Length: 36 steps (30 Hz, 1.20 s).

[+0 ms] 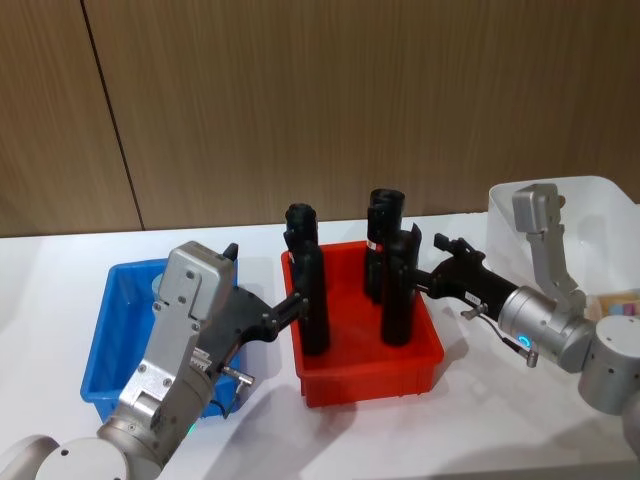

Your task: Pick the cotton swabs from the blue box and place them into the white box.

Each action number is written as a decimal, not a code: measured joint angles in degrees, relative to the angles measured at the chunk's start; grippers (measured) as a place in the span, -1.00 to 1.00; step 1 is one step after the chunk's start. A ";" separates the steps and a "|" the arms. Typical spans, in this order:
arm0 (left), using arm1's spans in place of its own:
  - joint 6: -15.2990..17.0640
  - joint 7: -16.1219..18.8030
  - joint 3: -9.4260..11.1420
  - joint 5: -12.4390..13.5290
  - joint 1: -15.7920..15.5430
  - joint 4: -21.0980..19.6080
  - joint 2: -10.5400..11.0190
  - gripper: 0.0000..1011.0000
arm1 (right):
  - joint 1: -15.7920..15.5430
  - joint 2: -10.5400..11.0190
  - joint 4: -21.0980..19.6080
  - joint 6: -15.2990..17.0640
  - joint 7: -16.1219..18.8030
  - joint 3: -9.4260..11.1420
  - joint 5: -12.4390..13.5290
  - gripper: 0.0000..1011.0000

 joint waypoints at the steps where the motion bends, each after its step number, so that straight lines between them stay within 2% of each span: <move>1: 0.00 0.00 0.00 0.00 0.00 0.00 0.00 0.99 | 0.26 -0.09 0.41 -0.20 0.46 -0.09 0.00 0.98; 16: 0.00 0.00 0.00 0.00 0.00 0.00 0.00 0.99 | 2.15 -0.96 2.80 -1.78 5.30 -1.34 0.24 0.97; 22: 0.00 0.00 0.00 0.00 0.00 0.00 0.00 0.99 | 3.01 -1.42 3.76 -2.40 6.40 -2.09 0.16 0.72; 28: 0.00 0.00 0.00 0.00 0.00 0.00 0.00 0.99 | 3.57 -1.68 4.44 -2.77 6.64 -2.46 -0.21 0.36; 29: 0.00 0.00 0.00 0.00 0.00 0.00 0.00 0.99 | 3.81 -1.80 4.72 -2.92 6.70 -2.59 -0.28 0.25; 36: 0.00 0.00 0.00 0.00 0.00 0.00 0.00 0.99 | 3.99 -1.89 4.55 -3.11 6.58 -2.79 -0.43 0.08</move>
